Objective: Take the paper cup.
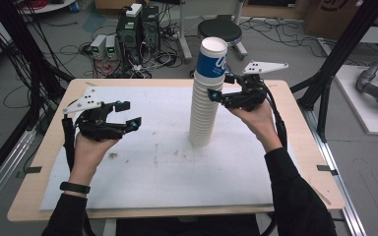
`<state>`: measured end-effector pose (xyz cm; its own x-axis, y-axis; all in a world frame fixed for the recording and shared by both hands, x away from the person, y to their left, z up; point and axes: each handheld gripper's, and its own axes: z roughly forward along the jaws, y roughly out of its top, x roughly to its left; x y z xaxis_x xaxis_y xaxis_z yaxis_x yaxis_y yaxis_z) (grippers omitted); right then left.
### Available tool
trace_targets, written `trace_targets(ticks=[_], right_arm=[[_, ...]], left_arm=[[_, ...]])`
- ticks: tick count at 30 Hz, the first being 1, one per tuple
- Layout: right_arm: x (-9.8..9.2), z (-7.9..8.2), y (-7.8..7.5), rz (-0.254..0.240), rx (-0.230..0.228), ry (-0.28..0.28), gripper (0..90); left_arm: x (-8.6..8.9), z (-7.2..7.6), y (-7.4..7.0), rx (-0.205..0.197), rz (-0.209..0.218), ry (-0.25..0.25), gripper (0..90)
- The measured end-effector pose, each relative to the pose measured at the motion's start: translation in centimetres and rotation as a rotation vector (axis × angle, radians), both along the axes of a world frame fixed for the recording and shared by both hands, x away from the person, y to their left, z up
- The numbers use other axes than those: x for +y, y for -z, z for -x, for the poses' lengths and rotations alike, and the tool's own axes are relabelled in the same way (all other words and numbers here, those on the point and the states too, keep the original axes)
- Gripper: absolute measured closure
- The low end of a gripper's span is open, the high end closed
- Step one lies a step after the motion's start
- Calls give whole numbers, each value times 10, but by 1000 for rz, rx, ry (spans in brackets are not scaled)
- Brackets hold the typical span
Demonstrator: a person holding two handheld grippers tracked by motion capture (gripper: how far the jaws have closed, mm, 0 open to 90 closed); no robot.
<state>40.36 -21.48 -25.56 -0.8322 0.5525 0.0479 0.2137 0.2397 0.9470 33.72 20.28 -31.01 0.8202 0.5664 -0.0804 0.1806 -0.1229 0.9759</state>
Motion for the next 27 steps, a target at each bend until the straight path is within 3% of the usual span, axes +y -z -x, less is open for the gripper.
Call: trace_targets(ticks=[14, 27], right_arm=[[6, -7, 2, -20, 15, -10, 143], [6, -8, 2, -8, 2, -18, 145]], left_arm=[[-5, 0, 1, 8, -4, 16, 242], [-8, 0, 0, 6, 1, 26, 243]])
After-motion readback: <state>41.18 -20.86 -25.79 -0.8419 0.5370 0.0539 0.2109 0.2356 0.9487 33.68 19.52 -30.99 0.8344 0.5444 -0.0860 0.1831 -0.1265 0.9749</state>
